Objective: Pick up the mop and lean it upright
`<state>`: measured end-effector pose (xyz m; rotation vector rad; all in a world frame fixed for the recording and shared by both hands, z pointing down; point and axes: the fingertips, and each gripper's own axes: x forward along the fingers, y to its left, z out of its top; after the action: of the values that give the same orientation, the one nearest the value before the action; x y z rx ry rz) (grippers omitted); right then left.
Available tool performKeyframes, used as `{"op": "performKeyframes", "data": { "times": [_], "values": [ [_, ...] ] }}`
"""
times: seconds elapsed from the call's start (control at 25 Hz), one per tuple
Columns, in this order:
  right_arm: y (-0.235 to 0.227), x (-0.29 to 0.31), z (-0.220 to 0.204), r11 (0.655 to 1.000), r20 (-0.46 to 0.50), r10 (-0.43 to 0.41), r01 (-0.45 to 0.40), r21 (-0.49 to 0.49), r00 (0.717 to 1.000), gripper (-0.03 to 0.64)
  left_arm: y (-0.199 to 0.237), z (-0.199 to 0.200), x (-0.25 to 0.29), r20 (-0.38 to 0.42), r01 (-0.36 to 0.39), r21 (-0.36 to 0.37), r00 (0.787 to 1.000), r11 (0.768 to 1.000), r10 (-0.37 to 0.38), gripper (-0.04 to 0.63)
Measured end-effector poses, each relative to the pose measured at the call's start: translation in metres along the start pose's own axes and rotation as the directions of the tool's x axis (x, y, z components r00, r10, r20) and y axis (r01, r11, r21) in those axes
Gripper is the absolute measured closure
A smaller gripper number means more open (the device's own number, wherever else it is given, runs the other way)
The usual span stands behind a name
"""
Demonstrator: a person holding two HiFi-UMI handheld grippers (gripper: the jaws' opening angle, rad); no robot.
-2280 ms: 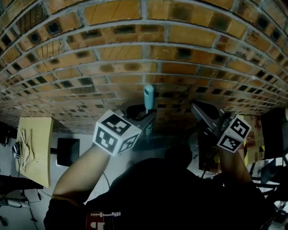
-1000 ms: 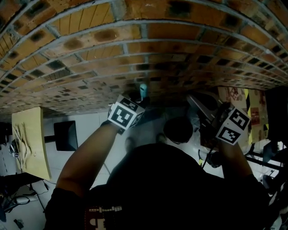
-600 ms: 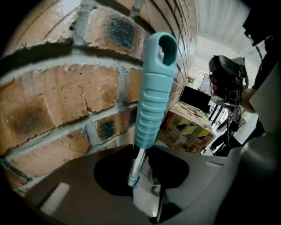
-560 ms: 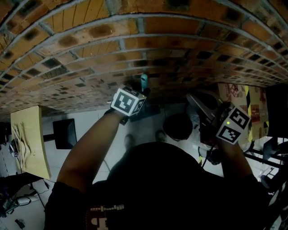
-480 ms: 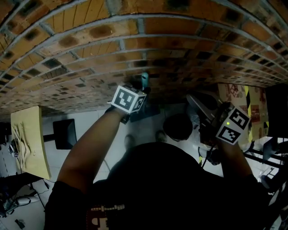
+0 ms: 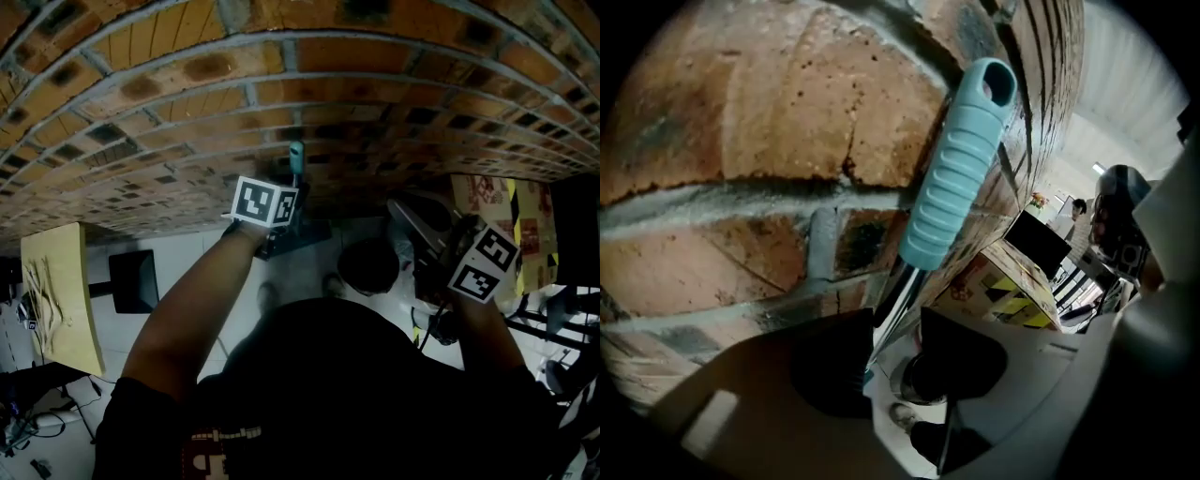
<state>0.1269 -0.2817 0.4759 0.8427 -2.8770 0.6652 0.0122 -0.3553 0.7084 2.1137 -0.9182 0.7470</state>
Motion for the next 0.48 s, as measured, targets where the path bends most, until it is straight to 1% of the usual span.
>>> {"op": "performKeyframes", "data": {
  "times": [0.12, 0.28, 0.4, 0.48],
  "values": [
    [0.0, 0.0, -0.001, 1.0, -0.003, 0.002, -0.002, 0.001, 1.0, 0.603, -0.001, -0.001, -0.001, 0.013, 0.001, -0.018, 1.0, 1.0, -0.001, 0.454],
    [0.002, 0.002, -0.002, 1.0, -0.008, 0.005, -0.005, -0.004, 1.0, 0.603, 0.003, -0.004, -0.011, 0.053, -0.009, -0.043, 0.999, 0.999, 0.011, 0.451],
    [0.003, 0.004, -0.001, 1.0, -0.009, 0.006, -0.006, -0.01, 1.0, 0.603, 0.011, -0.006, -0.026, 0.098, -0.015, -0.071, 0.995, 0.997, 0.022, 0.451],
    [0.003, 0.006, 0.0, 1.0, -0.009, 0.007, -0.007, -0.015, 1.0, 0.603, 0.015, -0.007, -0.042, 0.144, -0.016, -0.085, 0.989, 0.996, 0.029, 0.451]
  ]
}}
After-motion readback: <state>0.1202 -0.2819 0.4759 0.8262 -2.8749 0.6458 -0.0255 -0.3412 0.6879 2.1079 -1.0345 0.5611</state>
